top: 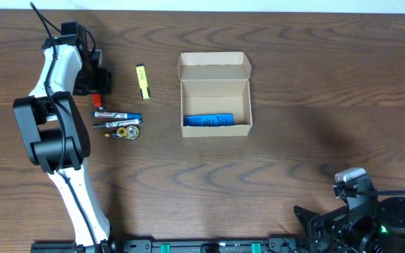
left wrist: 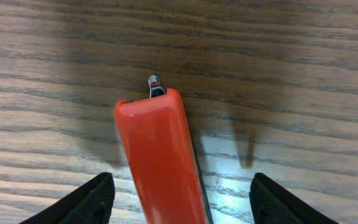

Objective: Pack container
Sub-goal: 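Grasp the red stapler with the left gripper, then carry the red stapler with the left gripper into the box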

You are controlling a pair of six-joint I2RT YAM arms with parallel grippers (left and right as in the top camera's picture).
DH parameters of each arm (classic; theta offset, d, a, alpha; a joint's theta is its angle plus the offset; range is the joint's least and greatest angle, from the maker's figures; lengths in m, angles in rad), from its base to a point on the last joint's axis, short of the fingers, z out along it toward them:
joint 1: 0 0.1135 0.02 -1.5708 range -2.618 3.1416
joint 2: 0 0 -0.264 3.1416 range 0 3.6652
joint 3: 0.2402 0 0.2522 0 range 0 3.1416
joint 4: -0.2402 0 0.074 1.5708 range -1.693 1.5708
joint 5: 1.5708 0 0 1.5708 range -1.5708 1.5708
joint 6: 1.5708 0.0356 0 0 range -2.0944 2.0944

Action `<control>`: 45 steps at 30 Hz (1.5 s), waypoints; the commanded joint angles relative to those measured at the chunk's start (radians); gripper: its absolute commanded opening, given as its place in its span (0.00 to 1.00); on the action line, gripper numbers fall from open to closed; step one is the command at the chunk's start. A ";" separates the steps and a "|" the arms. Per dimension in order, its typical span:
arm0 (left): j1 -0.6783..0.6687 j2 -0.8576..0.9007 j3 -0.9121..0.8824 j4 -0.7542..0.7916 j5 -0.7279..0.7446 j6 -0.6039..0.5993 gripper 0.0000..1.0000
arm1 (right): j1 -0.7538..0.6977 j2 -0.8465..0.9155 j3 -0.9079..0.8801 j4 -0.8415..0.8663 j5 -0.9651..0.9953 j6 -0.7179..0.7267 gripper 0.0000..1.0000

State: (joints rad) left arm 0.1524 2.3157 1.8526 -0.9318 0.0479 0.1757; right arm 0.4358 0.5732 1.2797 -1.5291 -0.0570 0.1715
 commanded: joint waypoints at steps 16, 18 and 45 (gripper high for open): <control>0.004 0.035 -0.001 0.003 -0.004 -0.027 0.33 | -0.003 -0.001 0.002 -0.001 -0.007 -0.009 0.99; 0.004 0.035 -0.001 -0.010 -0.004 -0.027 0.27 | -0.003 -0.001 0.002 -0.001 -0.007 -0.008 0.99; -0.484 -0.407 0.208 -0.208 0.084 0.550 0.06 | -0.003 -0.001 0.002 -0.001 -0.007 -0.008 0.99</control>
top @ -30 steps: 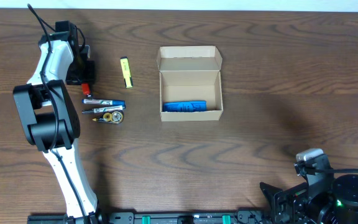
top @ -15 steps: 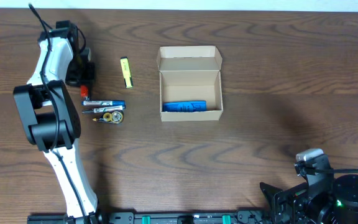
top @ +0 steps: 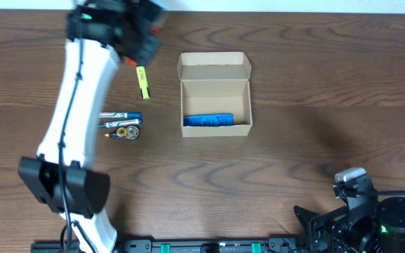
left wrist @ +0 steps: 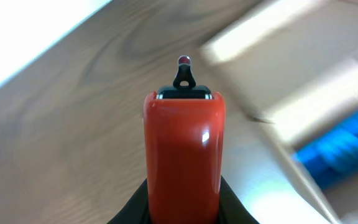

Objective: Pack container
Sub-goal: 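Carry the red stapler with the left gripper into the box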

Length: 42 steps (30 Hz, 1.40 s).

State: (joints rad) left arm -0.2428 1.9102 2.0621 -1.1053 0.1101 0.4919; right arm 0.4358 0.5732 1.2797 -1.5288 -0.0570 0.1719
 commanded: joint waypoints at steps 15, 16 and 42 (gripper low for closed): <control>-0.376 0.132 -0.018 -0.140 -0.034 0.632 0.06 | -0.003 -0.001 0.002 -0.002 -0.007 -0.009 0.99; -0.373 0.151 -0.018 -0.140 -0.035 0.640 0.06 | -0.003 -0.001 0.002 -0.002 -0.007 -0.009 0.99; -0.364 0.391 -0.018 0.014 -0.301 0.607 0.06 | -0.003 -0.001 0.002 -0.002 -0.007 -0.009 0.99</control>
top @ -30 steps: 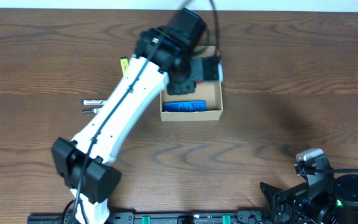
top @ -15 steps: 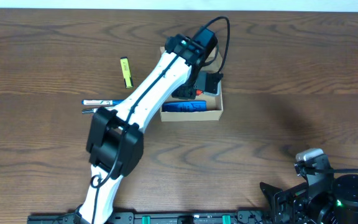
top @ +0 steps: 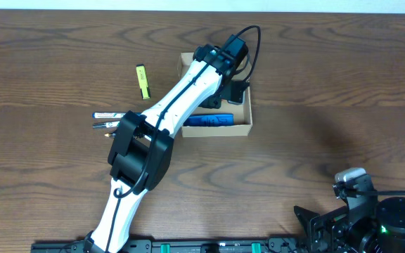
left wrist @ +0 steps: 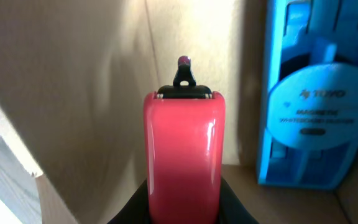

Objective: Pack container
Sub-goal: 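Carry the red stapler with the left gripper into the box, then release the stapler and move the left gripper toward the yellow highlighter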

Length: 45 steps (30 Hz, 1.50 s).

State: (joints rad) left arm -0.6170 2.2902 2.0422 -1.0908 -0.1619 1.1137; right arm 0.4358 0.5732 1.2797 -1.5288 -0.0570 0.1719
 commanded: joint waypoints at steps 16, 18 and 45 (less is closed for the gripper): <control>0.013 0.006 0.002 -0.002 -0.033 -0.098 0.42 | -0.003 -0.001 0.002 -0.002 -0.007 -0.009 0.99; 0.008 -0.001 0.002 -0.006 -0.033 -0.114 0.41 | -0.003 -0.001 0.002 -0.002 -0.007 -0.009 0.99; 0.511 -0.476 0.000 -0.171 0.393 -0.834 0.46 | -0.003 -0.001 0.002 -0.002 -0.007 -0.009 0.99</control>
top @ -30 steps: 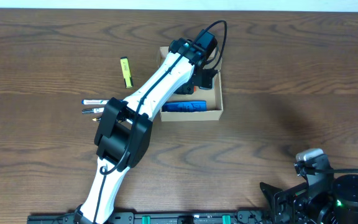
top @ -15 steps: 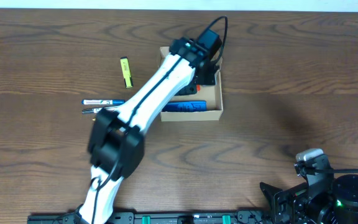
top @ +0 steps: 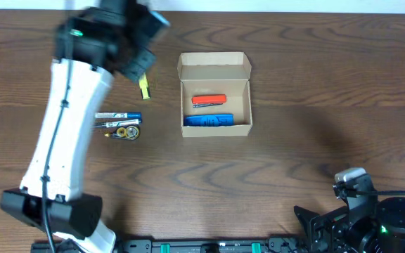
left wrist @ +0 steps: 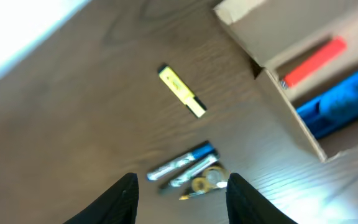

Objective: Pack container
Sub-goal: 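Release the stapler and move the left gripper toward the yellow highlighter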

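Note:
The open cardboard box (top: 215,60) holds a red stapler-like item (top: 208,100) and, in front of it, a blue packet (top: 208,121); both show in the left wrist view as red item (left wrist: 314,61) and blue packet (left wrist: 344,103). My left gripper (left wrist: 180,200) is open and empty, high over the table's far left (top: 129,42). A yellow highlighter (top: 144,87) lies left of the box, also yellow highlighter (left wrist: 182,91). Pens and a yellow-gold tape piece (top: 118,124) lie further left. The right gripper is out of view.
The right arm's base (top: 361,211) sits at the near right corner of the wooden table (top: 315,84). The box's lid flap (top: 214,65) stands open at the far side.
The left gripper was in the box, shut on the red item. Now the red item lies in the box behind the blue packet, and the gripper is open, high over the table's far left.
The left gripper stood open around the red item at the table's far left. Then it held the item raised near the highlighter. Then it held it inside the box beside the blue packet. Now the item lies in the box and the gripper is back left, open.

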You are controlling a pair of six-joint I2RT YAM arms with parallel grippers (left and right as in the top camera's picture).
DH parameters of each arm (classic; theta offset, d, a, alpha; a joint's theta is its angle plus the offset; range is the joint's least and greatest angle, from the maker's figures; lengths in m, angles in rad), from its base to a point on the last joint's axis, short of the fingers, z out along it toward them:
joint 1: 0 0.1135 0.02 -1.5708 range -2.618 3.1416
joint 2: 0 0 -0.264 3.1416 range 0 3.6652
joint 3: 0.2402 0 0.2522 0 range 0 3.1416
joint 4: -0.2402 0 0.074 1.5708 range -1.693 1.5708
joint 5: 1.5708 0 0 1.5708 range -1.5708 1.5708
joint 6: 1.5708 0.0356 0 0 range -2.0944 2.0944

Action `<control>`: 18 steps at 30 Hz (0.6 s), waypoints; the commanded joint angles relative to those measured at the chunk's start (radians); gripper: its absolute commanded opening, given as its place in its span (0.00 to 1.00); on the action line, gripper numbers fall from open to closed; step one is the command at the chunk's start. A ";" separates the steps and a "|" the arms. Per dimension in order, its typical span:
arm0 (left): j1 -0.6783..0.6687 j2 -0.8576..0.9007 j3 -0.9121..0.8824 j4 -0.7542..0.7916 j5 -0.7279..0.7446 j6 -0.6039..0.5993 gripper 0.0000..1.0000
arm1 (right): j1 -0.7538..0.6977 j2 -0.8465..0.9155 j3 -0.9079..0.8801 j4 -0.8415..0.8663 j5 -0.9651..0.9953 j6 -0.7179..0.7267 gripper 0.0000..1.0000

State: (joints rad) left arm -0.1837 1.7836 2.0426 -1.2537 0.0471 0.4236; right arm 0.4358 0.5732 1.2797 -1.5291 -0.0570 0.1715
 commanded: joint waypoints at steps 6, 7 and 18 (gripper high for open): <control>0.195 0.121 -0.027 -0.010 0.234 -0.171 0.45 | -0.003 -0.001 0.002 -0.001 -0.007 -0.008 0.99; 0.206 0.134 -0.033 -0.013 0.234 -0.169 0.45 | -0.003 -0.001 0.002 -0.001 -0.007 -0.008 0.99; 0.280 0.124 -0.163 -0.049 0.377 -0.106 0.40 | -0.003 -0.001 0.002 -0.001 -0.007 -0.008 0.99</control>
State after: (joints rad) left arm 0.0811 1.9450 1.9144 -1.3205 0.3603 0.3004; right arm 0.4358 0.5732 1.2797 -1.5288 -0.0570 0.1719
